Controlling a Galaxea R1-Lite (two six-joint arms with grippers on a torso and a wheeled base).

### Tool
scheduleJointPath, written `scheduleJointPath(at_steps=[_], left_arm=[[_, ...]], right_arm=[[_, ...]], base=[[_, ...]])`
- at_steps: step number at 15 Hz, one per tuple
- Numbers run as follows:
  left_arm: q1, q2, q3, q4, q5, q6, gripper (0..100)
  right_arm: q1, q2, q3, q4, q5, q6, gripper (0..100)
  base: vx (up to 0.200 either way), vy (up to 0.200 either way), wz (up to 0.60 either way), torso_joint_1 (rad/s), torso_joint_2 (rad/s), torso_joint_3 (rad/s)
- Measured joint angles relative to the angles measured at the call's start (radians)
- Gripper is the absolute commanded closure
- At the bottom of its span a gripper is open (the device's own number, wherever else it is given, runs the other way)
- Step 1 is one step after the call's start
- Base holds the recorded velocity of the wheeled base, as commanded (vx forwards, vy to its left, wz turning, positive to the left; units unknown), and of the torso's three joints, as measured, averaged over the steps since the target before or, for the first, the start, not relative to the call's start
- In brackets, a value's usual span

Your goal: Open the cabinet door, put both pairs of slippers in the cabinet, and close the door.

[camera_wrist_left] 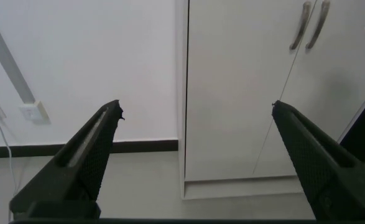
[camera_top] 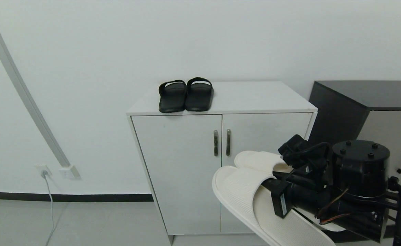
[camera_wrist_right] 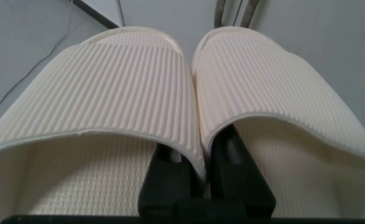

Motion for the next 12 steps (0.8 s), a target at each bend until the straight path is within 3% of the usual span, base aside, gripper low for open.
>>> scheduleJointPath(at_steps=[6, 12], left_arm=[[0.0, 0.0, 0.0, 0.0, 0.0, 0.0, 0], [0.0, 0.0, 0.0, 0.0, 0.0, 0.0, 0]], right_arm=[[0.003, 0.001, 0.004, -0.005, -0.001, 0.0, 100], [0.005, 0.002, 0.013, -0.005, -0.002, -0.003, 100]], base=[[0.0, 0.0, 0.0, -0.139, 0.47, 0.33], [0.0, 0.0, 0.0, -0.067, 0.45, 0.374]])
